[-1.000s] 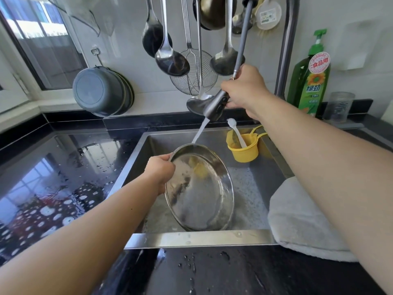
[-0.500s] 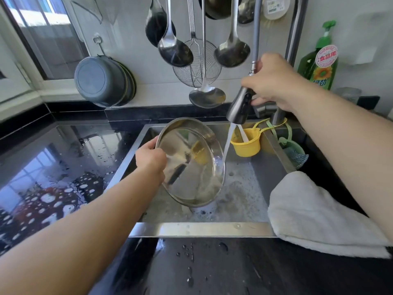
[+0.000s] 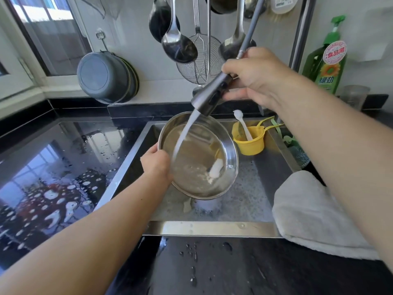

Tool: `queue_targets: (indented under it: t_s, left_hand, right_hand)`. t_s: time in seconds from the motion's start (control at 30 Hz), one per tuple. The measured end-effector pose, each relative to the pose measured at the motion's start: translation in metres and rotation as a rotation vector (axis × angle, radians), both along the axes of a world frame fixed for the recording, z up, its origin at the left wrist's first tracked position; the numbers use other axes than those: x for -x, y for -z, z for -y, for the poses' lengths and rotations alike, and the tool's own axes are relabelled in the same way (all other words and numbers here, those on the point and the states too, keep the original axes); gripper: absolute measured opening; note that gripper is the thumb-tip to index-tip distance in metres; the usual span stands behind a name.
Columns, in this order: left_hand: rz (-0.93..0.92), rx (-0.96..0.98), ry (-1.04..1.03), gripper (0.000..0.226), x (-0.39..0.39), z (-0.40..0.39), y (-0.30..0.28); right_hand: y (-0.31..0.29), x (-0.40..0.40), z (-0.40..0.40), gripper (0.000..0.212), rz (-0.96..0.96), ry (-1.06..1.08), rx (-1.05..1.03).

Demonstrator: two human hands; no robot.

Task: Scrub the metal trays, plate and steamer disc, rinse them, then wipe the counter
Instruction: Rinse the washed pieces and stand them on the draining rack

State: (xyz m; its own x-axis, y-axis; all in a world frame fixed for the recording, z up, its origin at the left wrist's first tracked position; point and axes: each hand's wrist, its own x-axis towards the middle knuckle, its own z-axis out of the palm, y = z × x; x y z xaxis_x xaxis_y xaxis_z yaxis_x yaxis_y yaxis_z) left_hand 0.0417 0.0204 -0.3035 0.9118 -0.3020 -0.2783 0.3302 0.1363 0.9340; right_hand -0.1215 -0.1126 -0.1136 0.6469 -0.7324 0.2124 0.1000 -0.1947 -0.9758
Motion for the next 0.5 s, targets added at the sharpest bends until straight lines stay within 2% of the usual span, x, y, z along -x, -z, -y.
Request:
queue_targets:
  t_s: [0.2, 0.37, 0.5]
  left_hand:
    - [-0.016, -0.016, 0.047, 0.029, 0.003, 0.002, 0.008]
    - [-0.119, 0.061, 0.01, 0.035, 0.002, 0.001, 0.01]
    - [-0.126, 0.111, 0.096, 0.048, 0.013, -0.001, 0.0]
  right_hand:
    - [-0.002, -0.005, -0.004, 0.015, -0.002, 0.008, -0.007]
    - [-0.005, 0.018, 0.002, 0.023, -0.107, -0.031, 0.039]
    - [-0.005, 0.031, 0.007, 0.026, -0.171, -0.033, 0.074]
